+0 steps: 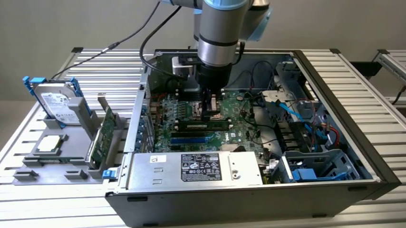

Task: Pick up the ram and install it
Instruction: 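Press down the ram until it locks into place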

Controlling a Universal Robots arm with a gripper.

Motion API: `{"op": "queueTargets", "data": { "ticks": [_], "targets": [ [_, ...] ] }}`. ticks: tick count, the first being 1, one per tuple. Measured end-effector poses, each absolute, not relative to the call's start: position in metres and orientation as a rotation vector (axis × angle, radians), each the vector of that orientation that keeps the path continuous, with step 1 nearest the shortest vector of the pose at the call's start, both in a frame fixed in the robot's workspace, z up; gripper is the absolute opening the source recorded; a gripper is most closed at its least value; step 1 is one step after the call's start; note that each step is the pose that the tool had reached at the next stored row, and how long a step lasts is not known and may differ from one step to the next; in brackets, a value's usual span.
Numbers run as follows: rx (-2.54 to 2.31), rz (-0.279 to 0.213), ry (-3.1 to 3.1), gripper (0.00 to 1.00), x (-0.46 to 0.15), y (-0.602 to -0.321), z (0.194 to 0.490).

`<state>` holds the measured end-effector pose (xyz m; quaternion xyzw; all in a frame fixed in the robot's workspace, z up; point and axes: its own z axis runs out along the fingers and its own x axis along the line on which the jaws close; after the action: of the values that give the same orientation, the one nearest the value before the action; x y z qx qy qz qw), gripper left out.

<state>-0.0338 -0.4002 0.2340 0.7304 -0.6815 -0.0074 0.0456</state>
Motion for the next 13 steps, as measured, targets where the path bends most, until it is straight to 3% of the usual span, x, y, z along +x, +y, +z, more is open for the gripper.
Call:
{"op": "queueTargets", "data": {
  "ticks": [13],
  "targets": [
    [2.226, -0.033, -2.076, 0.11, -0.0321, -0.4002, 0.2332]
  ]
}}
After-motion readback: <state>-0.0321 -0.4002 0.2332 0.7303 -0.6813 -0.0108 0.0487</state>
